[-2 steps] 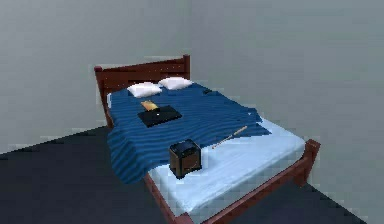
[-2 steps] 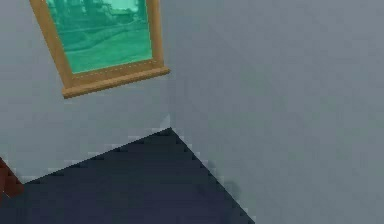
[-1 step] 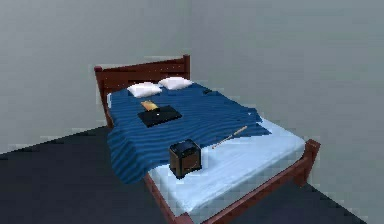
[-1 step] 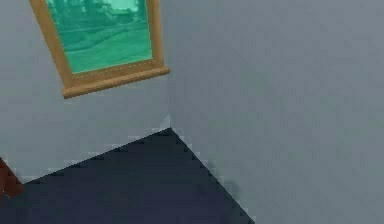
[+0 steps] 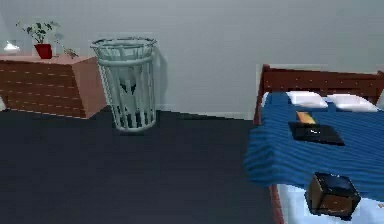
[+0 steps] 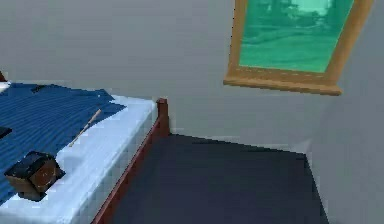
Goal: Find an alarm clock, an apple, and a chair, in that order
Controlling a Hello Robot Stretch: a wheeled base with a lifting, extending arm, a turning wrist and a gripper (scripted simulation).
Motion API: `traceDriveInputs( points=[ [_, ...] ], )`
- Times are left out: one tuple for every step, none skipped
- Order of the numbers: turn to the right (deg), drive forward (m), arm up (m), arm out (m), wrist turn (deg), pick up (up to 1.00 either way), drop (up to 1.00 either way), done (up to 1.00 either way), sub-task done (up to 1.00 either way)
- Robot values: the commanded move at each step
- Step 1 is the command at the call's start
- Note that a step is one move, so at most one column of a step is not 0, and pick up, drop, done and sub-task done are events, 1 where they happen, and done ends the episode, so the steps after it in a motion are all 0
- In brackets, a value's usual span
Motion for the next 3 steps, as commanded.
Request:
traceDriveInputs(
  points=[
    [-45.0, 0.0, 0.0, 0.0, 0.0, 0.0, 0.0, 0.0, 0.0],
    [-45.0, 0.0, 0.0, 0.0, 0.0, 0.0, 0.0, 0.0, 0.0],
    [0.0, 0.85, 0.0, 0.0, 0.0, 0.0, 0.0, 0.0, 0.0]
  ],
)
